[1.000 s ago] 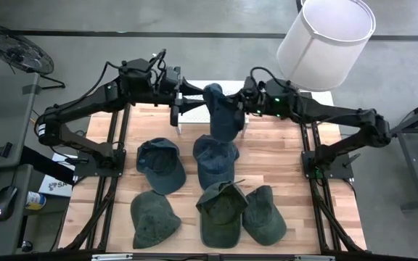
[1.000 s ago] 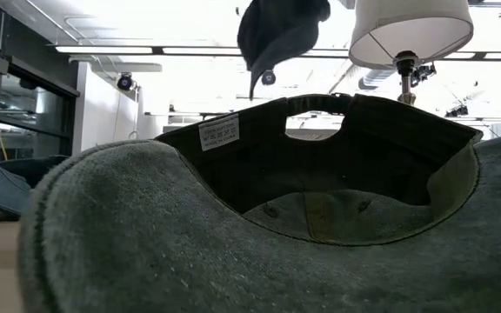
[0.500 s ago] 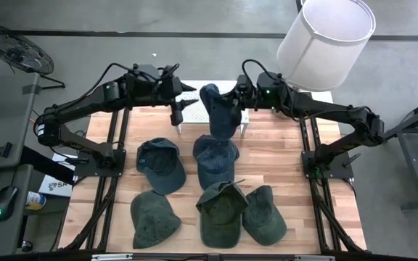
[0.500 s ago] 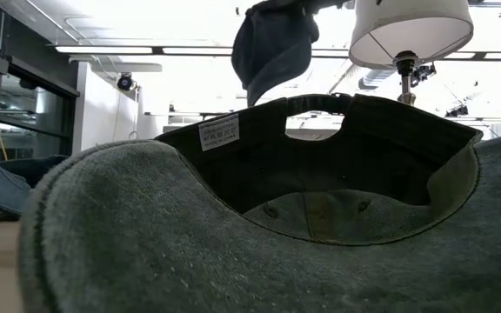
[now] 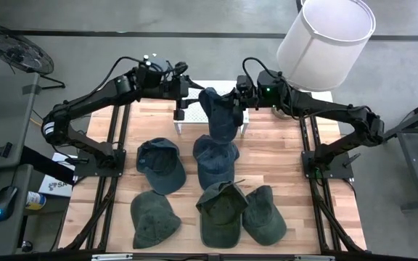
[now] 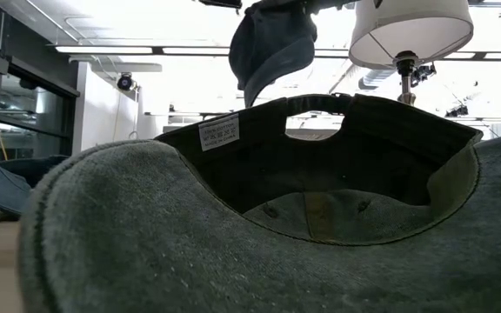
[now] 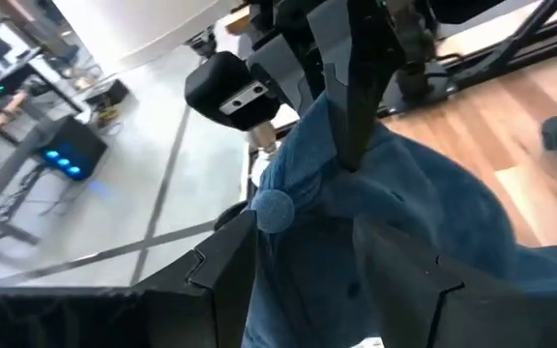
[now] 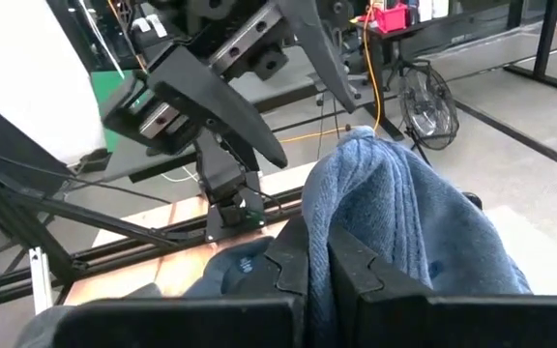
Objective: Pick & Place hat
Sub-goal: Put the right blue cap on the shelf
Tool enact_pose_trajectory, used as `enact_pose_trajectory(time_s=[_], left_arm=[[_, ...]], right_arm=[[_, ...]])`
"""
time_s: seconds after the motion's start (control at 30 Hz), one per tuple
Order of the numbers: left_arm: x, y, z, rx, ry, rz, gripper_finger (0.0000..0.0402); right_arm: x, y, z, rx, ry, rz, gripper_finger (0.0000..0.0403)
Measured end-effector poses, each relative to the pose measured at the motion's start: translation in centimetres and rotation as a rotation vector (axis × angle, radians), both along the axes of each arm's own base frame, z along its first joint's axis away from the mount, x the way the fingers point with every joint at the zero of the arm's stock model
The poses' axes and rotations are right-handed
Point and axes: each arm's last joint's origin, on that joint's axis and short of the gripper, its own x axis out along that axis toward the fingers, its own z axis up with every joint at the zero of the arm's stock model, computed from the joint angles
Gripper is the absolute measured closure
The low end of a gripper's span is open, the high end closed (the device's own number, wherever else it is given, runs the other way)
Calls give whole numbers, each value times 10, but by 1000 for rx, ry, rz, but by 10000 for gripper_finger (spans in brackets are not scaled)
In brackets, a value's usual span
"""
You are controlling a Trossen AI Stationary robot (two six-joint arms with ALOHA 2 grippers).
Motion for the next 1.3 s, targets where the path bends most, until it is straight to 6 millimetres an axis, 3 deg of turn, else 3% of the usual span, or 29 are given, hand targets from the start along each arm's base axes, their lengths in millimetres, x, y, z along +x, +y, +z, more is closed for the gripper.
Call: enact_pose_trajectory(time_s=[0.37,0.63,1.03,1.3], left_arm=[[-11,21,-1,-74,-24,-105,231],[-4,18,-6,-152,-20,-222,231],[4,23,-13,-186,-8,-196,231],[4,18,-14,-298,-11,-323,231]], right_arm=[[0,2,0,5,-3,63,403],[0,3,0,-3,-5,91,403],[4,15,0,-14,-8,176,403],[4,16,0,-16,-8,179,403]])
